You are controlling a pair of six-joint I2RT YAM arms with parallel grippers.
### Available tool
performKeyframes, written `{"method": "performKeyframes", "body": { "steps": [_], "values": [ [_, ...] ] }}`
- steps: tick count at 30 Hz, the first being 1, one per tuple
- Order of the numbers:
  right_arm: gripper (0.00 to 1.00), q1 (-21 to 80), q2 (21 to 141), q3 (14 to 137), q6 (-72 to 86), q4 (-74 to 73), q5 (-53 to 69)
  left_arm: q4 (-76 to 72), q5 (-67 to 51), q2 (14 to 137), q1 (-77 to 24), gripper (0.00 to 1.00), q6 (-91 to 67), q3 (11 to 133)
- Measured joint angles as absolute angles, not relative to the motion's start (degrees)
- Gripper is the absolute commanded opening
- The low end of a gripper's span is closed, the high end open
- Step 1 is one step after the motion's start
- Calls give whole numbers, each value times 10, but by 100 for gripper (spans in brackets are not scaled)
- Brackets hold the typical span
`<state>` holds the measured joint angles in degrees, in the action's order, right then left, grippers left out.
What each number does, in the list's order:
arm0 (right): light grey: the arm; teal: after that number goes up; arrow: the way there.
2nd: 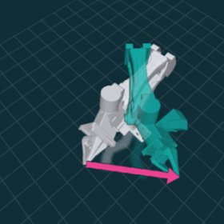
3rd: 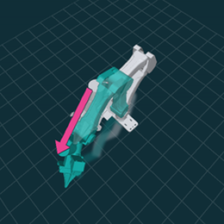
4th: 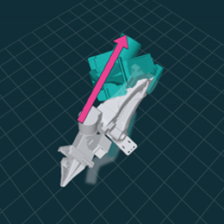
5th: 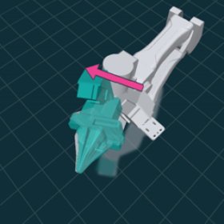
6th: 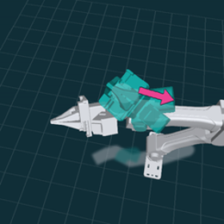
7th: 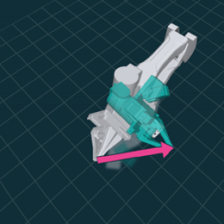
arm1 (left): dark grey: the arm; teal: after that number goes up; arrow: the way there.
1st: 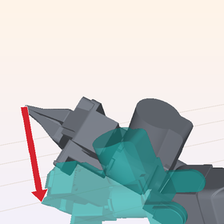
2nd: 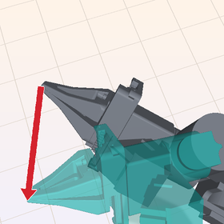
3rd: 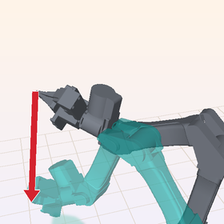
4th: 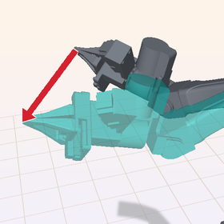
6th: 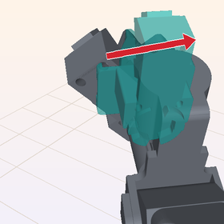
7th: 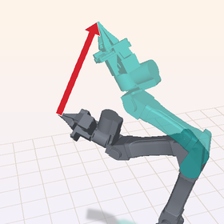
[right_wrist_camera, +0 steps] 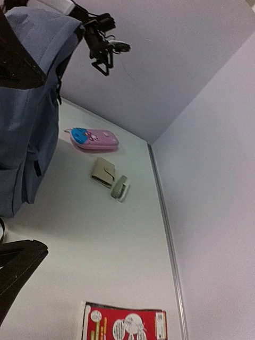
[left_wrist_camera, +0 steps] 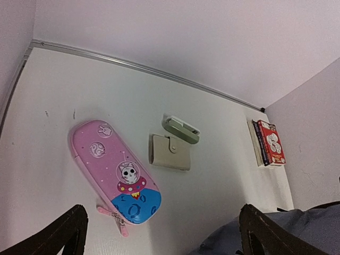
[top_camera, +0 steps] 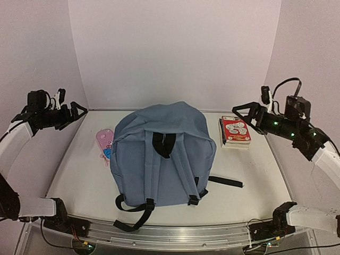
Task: Pack the student bag
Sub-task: Adjust the student bag at the center of the board.
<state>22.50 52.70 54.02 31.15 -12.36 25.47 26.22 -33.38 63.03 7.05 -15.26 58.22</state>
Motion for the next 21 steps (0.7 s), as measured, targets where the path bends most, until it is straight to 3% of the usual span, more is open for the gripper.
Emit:
{"method": "performKeyframes", "body": {
  "steps": [5, 21],
  "values": [
    [98, 352, 564, 534, 311, -120, 231, 254, -367, 626, 70, 100, -147, 559],
    [97, 469, 514, 477, 292, -70, 303, 255, -416, 631, 66, 100, -120, 550]
  ]
}}
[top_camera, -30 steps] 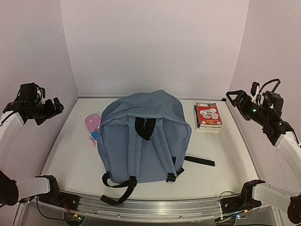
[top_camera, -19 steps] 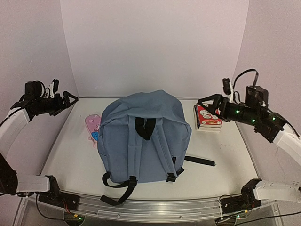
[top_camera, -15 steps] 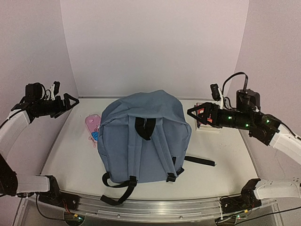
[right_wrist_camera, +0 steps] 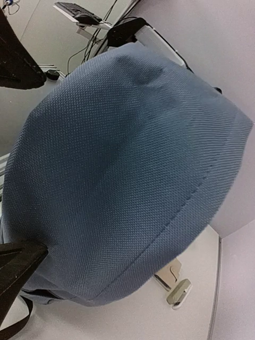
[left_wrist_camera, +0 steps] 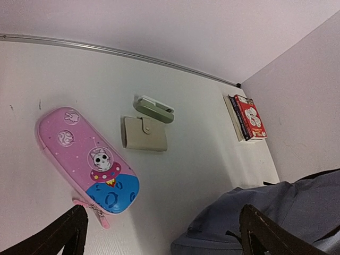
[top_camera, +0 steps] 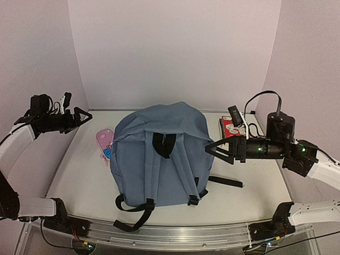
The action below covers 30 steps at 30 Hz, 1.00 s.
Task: Pack the student bag
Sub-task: Adjust the student bag at the center of the board.
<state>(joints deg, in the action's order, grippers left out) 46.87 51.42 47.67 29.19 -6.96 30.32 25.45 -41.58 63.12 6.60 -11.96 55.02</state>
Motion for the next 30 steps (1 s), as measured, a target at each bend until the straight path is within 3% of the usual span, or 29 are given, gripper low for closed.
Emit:
{"method": "performKeyframes", "body": {
  "steps": [7, 9, 13, 20, 30],
  "values": [
    [69, 489, 520, 467, 283, -69, 252, 257, -438, 655, 22, 100, -102, 550],
    [56, 490, 520, 463, 282, -66, 221, 263, -438, 664, 12, 100, -99, 550],
    [45, 493, 509, 457, 277, -55, 148, 273, -444, 674, 1, 100, -91, 550],
    [44, 493, 524, 458, 257, -19, 61, 253, -530, 674, -66, 100, -94, 547],
    [48, 493, 646, 501, 228, 85, -60, 210, -602, 701, -164, 100, -123, 534]
  ]
}}
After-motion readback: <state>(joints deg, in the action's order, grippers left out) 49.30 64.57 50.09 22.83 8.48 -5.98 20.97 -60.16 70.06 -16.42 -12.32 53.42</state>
